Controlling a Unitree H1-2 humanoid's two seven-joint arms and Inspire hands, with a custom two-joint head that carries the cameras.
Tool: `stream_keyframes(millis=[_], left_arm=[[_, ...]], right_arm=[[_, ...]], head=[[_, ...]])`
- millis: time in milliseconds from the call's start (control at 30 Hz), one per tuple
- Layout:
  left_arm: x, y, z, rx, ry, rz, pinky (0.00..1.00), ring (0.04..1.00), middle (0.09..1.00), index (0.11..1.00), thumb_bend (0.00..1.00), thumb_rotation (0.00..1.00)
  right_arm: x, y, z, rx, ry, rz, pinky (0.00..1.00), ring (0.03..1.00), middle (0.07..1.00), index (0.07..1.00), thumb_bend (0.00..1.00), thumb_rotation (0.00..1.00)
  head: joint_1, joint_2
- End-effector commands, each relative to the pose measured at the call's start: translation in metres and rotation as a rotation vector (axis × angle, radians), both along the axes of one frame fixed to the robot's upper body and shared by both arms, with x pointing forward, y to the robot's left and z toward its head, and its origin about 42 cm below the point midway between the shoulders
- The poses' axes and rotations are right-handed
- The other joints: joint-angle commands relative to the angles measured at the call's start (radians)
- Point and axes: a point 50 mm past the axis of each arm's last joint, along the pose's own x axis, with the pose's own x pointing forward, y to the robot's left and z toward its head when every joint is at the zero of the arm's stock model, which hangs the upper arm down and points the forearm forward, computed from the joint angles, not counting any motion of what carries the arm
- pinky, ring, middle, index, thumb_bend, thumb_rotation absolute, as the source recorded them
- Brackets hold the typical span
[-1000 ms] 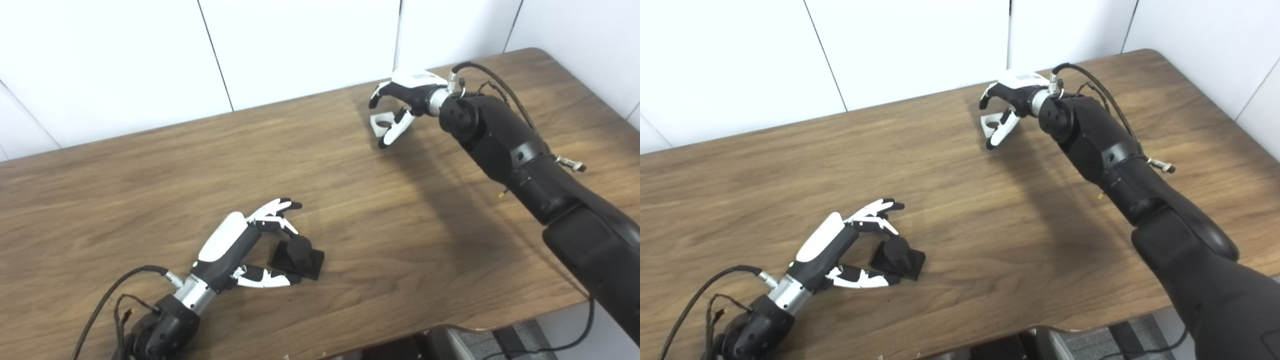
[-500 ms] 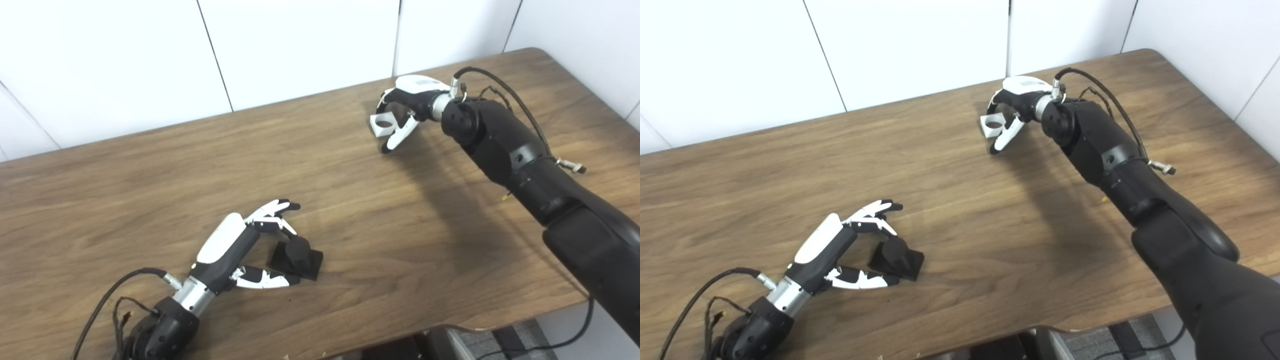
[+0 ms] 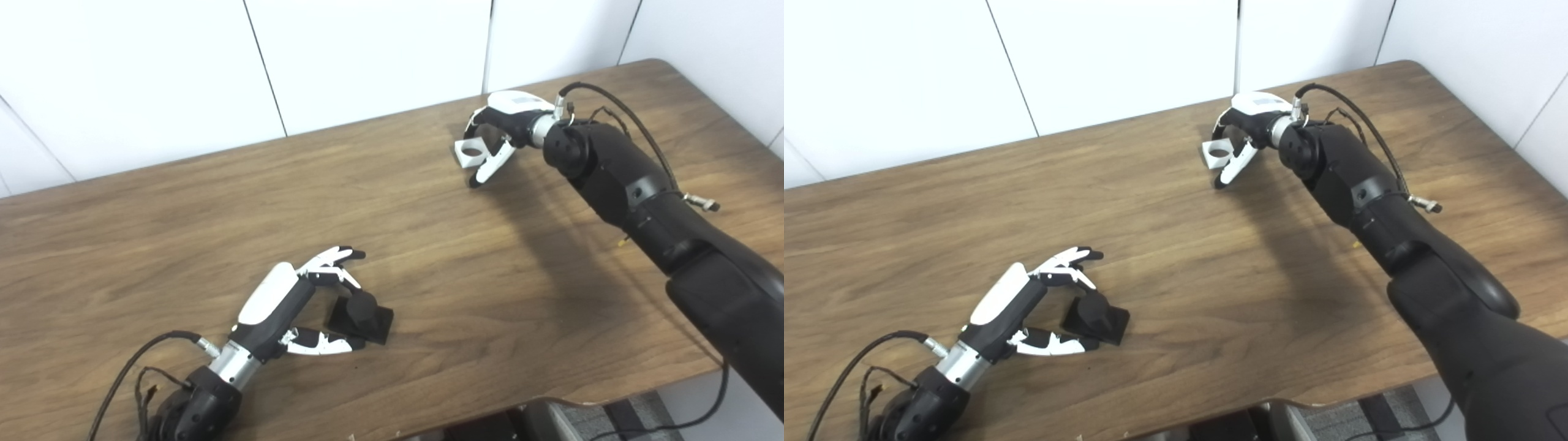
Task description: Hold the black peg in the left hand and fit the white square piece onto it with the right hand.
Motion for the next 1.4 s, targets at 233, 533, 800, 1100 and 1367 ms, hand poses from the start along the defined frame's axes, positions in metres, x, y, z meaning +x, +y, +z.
stream_keyframes(millis=[233, 533, 800, 1100, 1367], left_arm=[[-0.0126, 0.022, -0.0271, 0.133, 0.13, 0.033, 0.78, 0.929, 0.885, 0.488, 0.52, 0.07], [-0.0151, 0.0253, -0.0257, 0.135, 0.139, 0.041, 0.81, 0.93, 0.886, 0.488, 0.52, 0.07], [-0.0139, 0.0255, -0.0232, 0.156, 0.147, 0.044, 0.79, 0.939, 0.89, 0.489, 0.52, 0.07], [-0.0141, 0.0244, -0.0229, 0.152, 0.146, 0.046, 0.81, 0.937, 0.89, 0.488, 0.52, 0.07], [-0.0156, 0.0235, -0.0225, 0.15, 0.154, 0.045, 0.82, 0.942, 0.891, 0.489, 0.52, 0.07]], right_arm=[[0.0074, -0.0141, 0.0179, -0.035, -0.061, -0.03, 0.85, 0.9, 0.888, 0.645, 0.78, 0.29], [0.009, -0.0186, 0.0173, -0.026, -0.061, -0.055, 0.85, 0.886, 0.863, 0.601, 0.77, 0.28], [0.0088, -0.019, 0.0173, -0.03, -0.062, -0.067, 0.84, 0.88, 0.856, 0.497, 0.53, 0.16], [0.0067, -0.0189, 0.0162, -0.033, -0.094, -0.06, 0.85, 0.873, 0.836, 0.485, 0.53, 0.15], [0.0037, -0.0202, 0.0181, -0.039, -0.112, -0.054, 0.86, 0.878, 0.835, 0.483, 0.52, 0.14]], head=[[0.002, 0.003], [0.01, 0.009], [0.01, 0.011], [0.009, 0.011], [0.01, 0.015]])
